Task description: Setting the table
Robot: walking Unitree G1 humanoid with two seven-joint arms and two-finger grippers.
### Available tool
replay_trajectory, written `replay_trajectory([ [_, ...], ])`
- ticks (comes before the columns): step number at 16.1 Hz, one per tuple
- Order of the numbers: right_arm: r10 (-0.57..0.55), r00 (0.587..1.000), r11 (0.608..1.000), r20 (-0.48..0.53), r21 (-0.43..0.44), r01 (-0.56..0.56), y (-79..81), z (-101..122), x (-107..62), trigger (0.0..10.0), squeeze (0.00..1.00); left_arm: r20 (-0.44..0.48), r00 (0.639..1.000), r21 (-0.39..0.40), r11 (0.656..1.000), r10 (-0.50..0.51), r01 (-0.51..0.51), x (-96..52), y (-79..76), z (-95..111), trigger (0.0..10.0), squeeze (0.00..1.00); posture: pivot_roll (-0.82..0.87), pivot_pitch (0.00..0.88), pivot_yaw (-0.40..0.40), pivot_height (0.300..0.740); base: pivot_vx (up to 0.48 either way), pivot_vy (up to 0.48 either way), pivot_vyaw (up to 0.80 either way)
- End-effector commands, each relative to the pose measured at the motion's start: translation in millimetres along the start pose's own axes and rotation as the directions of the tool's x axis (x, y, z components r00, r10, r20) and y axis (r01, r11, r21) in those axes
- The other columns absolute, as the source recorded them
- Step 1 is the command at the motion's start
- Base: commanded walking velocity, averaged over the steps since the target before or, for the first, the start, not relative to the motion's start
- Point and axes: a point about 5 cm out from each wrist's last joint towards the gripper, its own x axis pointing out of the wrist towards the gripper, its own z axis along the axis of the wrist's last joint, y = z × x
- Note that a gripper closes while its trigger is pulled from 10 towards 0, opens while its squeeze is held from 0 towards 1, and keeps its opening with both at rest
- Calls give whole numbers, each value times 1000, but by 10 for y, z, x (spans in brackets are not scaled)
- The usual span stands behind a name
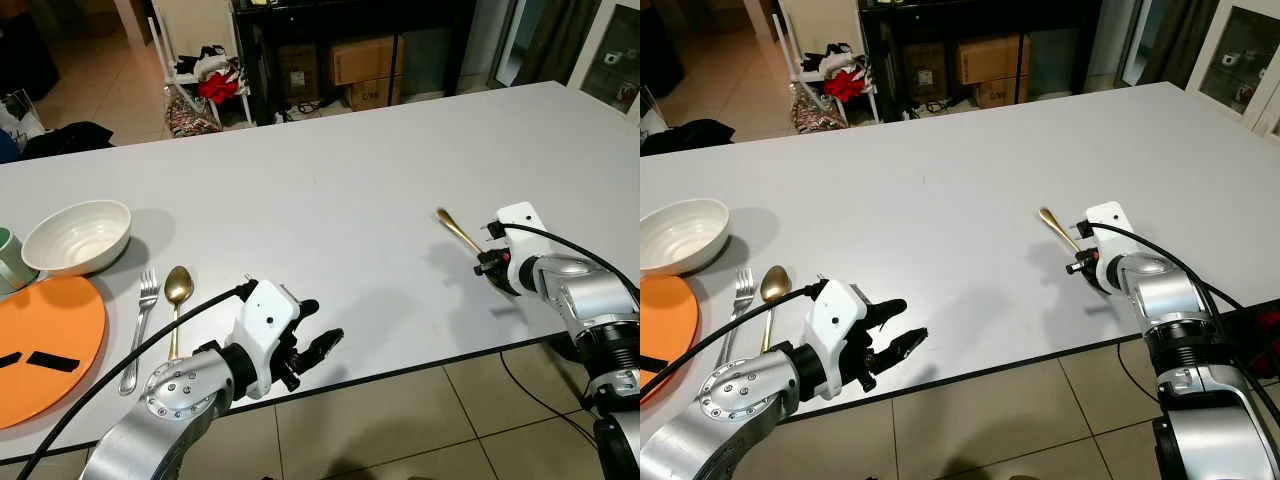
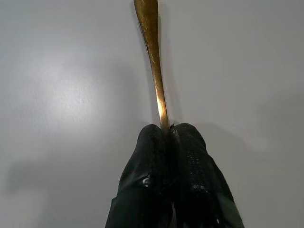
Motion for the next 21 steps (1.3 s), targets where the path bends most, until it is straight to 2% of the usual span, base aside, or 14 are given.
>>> replay_trajectory([
  [1,2,999,1000,-50,20,-1,-5,-103,-10,10000,0,-2,1000,14,1000,8,-8,-30,31,25,10000,0,-128,0,101,740,0,0,0],
  [12,-21,990,1000,-138,7,22,-91,-405,-282,10000,0,8,1000,21,1000,-15,15,5,21,36,10000,0,-161,0,101,740,0,0,0],
  [16,-59,992,998,-110,26,62,-110,-374,-238,10000,0,7,1000,30,999,-17,17,6,31,37,10000,0,-157,0,106,740,0,0,0],
  [21,-81,992,997,-99,2,82,-179,-348,-206,10000,0,3,1000,37,999,-16,16,-5,37,31,10000,0,-149,0,104,740,0,0,0],
])
